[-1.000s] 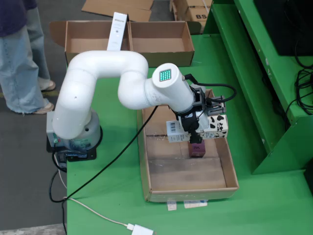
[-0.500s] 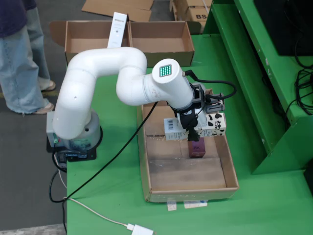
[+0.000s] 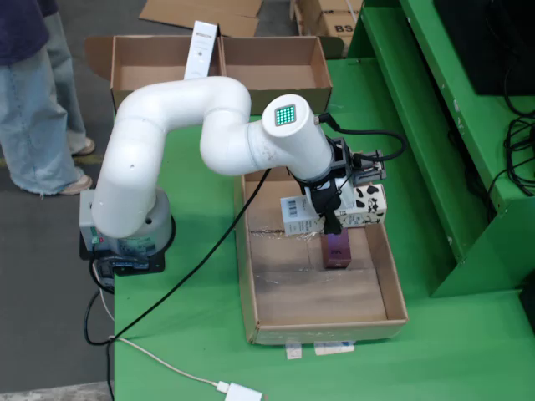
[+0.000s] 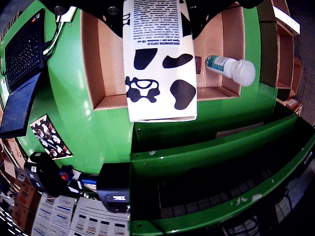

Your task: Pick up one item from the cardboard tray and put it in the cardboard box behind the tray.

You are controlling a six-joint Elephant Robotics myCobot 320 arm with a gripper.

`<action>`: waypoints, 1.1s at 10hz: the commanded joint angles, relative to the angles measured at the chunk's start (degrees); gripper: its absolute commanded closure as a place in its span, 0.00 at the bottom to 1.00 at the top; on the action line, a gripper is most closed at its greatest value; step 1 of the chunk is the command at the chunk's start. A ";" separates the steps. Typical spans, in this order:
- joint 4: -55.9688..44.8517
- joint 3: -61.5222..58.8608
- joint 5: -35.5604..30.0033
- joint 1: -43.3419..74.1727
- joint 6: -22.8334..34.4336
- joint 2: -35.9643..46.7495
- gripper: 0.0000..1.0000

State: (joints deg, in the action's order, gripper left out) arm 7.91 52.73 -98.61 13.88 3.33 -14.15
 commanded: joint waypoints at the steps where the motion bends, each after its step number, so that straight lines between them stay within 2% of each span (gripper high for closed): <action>1: 1.24 2.89 2.48 -6.20 0.27 5.02 1.00; 4: 2.85 12.14 4.00 -11.37 0.57 12.46 1.00; 5: 2.85 12.14 4.00 -11.37 0.57 12.46 1.00; 9: 0.88 31.65 7.95 -25.12 1.11 32.60 1.00; 10: 0.88 31.65 7.95 -25.12 1.11 32.60 1.00; 11: -3.71 37.80 12.37 -35.75 -2.80 42.43 1.00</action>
State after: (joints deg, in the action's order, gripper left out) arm 8.61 76.72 -90.96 -7.11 4.65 7.38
